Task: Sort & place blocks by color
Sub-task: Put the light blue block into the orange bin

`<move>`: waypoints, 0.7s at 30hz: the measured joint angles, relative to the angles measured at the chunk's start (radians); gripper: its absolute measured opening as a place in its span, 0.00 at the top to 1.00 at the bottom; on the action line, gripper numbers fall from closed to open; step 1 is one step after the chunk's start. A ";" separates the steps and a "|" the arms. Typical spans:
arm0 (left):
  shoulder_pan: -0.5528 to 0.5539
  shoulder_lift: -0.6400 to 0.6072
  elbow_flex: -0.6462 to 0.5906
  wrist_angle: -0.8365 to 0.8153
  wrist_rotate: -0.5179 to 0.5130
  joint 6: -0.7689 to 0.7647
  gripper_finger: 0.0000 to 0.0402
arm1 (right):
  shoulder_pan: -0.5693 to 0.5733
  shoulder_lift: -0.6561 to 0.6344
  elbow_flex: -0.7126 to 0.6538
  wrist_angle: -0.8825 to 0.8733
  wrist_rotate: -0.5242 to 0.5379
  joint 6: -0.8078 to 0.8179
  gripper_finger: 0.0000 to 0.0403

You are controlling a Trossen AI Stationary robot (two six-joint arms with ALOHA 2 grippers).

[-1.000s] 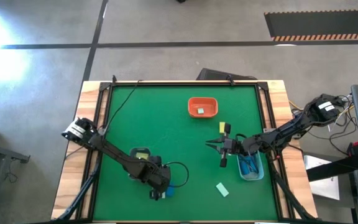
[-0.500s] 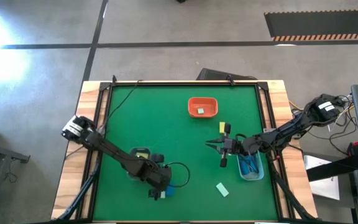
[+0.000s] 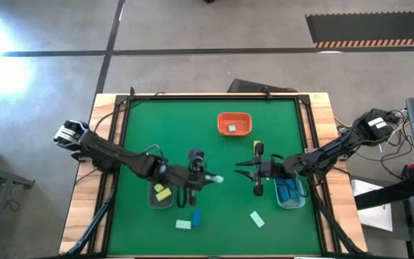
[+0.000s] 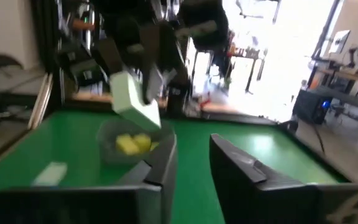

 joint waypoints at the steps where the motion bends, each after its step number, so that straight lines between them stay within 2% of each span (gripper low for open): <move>1: 0.015 -0.010 -0.017 0.051 0.011 0.030 0.88 | -0.002 0.000 0.018 0.001 -0.001 -0.010 0.76; 6: 0.083 -0.036 -0.115 0.324 0.104 0.091 0.88 | -0.005 0.000 0.094 0.001 -0.021 -0.118 0.63; 10: 0.102 -0.038 -0.178 0.496 0.133 0.101 0.88 | -0.009 0.000 0.139 -0.001 -0.026 -0.155 0.54; 15: 0.116 -0.036 -0.223 0.614 0.132 0.099 0.88 | -0.028 0.000 0.167 -0.008 -0.090 -0.150 0.48; 21: 0.117 -0.035 -0.235 0.686 0.133 0.097 0.88 | -0.068 0.019 0.186 -0.009 -0.168 -0.130 0.47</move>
